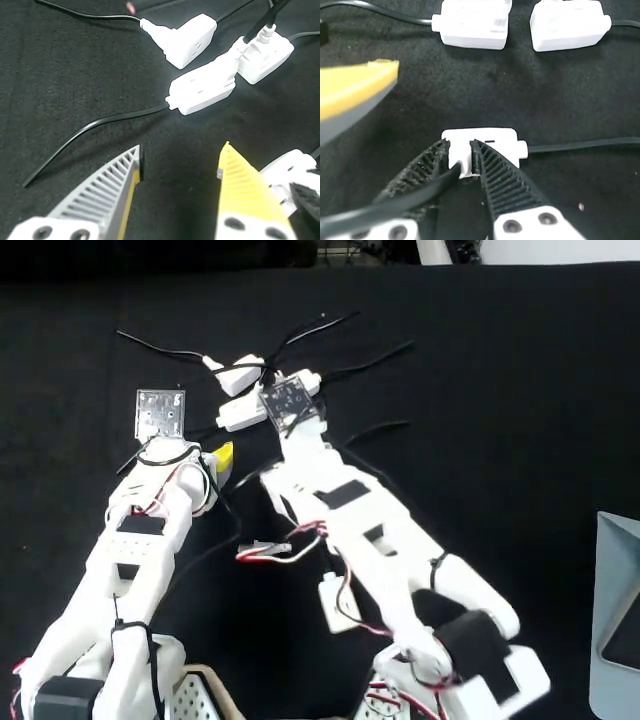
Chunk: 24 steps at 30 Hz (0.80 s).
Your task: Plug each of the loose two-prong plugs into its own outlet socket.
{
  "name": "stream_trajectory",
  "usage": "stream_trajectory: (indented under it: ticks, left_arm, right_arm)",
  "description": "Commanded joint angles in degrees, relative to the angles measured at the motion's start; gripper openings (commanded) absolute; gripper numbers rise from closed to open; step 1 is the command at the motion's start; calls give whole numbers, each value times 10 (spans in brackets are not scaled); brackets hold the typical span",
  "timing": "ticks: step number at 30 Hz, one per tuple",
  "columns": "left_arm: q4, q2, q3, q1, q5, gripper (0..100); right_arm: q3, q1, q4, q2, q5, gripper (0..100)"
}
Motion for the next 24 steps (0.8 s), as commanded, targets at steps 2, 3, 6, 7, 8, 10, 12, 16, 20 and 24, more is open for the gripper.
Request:
stream_trajectory:
  ticks: [2, 3, 6, 7, 8, 10, 12, 16, 20, 24]
  left_arm:
    - [-5, -10, -24, -5, 5, 249]
    - [-5, -10, -24, -5, 5, 249]
    - [-5, -10, -24, -5, 5, 249]
    - [-5, -10, -24, -5, 5, 249]
    - [-5, -10, -24, -5, 5, 249]
    - [-5, -10, -24, -5, 5, 249]
    - [-5, -10, -23, -5, 5, 249]
    - [-5, -10, -23, -5, 5, 249]
    - [-5, -10, -22, -6, 5, 249]
    - [-5, -10, -22, -6, 5, 249]
  right_arm:
    - [-61, 11, 33, 28, -4, 11]
    - [-72, 11, 48, 30, -4, 11]
    - [-95, 11, 82, 35, -5, 11]
    - [-102, 11, 91, 35, -5, 11]
    - [-108, 10, 99, 35, -5, 11]
    - [-120, 9, 117, 36, -5, 11]
    - [-129, 4, 127, 36, -9, 11]
    - [-139, -10, 128, 36, -26, 11]
    - [-141, -12, 128, 38, -26, 11]
    - [-150, -12, 128, 63, -26, 11]
